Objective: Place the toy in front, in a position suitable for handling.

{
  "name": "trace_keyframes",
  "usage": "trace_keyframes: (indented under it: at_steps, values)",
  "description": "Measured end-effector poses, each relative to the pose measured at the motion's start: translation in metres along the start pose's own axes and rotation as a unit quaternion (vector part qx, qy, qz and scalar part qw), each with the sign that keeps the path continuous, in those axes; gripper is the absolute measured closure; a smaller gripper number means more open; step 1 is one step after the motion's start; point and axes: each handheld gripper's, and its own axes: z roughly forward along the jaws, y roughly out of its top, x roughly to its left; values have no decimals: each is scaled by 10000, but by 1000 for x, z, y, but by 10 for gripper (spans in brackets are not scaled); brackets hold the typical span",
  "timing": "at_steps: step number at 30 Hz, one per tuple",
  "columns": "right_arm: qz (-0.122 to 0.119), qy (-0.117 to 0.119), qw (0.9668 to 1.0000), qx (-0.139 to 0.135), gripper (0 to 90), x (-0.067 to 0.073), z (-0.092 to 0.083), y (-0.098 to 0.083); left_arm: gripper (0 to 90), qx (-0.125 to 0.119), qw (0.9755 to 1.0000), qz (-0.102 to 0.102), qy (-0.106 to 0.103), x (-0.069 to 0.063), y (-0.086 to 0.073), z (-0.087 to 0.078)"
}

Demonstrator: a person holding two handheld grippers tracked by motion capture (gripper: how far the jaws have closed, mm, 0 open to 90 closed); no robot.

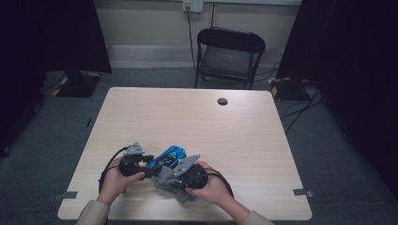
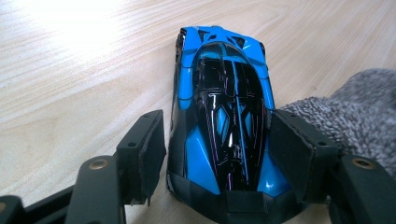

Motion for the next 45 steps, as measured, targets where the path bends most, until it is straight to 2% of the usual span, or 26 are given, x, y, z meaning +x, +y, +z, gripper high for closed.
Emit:
trace_keyframes:
  at_steps: [3, 10, 12, 13, 14, 18, 20, 21, 23, 27, 30, 33, 39, 43, 45]
  values:
    - [85, -39, 10000, 3, 808, -6, 3, -2, 364, 0, 10000, 4, 2, 0, 0, 0]
    - [374, -380, 9986, -29, 807, -29, -7, -14, 363, -31, 10000, -29, 2, 0, -1, 0]
    - [486, -490, 9976, -37, 808, -38, -11, -18, 363, -27, 10000, -18, 19, 0, -1, 0]
    - [620, -586, 9963, -90, 808, -46, -15, -22, 364, -29, 10000, 7, 26, -1, 0, 0]
    - [620, -586, 9963, -90, 808, -46, -15, -22, 363, -29, 10000, 7, 26, -1, 0, 0]
    - [913, -787, 9926, -117, 808, -65, -21, -30, 363, -32, 10000, 7, 25, -1, -1, 0]
    - [942, -834, 9920, -105, 808, -68, -22, -31, 363, -33, 10000, 21, 21, -1, -1, 0]
    - [1007, -951, 9903, -97, 808, -74, -25, -34, 364, -42, 10000, 31, 17, -1, -1, 0]
    - [1053, -963, 9897, -104, 808, -77, -26, -35, 364, -39, 10000, 39, 19, -1, -1, 0]
    - [1206, -1154, 9859, -111, 808, -87, -28, -38, 365, -37, 10000, 69, 20, -1, -1, -1]
    - [1227, -1229, 9848, -94, 807, -89, -28, -37, 366, -50, 10000, 51, 12, -1, -2, -1]
    - [1326, -1401, 9812, -101, 806, -93, -29, -38, 368, -31, 10000, 66, 6, -1, -2, -1]
    - [1421, -1543, 9776, -151, 805, -99, -32, -40, 369, -36, 10000, 29, 3, -1, -2, -1]
    - [1540, -1732, 9727, -125, 802, -106, -31, -41, 368, -11, 10000, 2, -7, 0, -2, -3]
    - [1599, -1709, 9721, -180, 791, -109, -29, -41, 368, 16, 10000, -16, -3, 1, -3, -4]
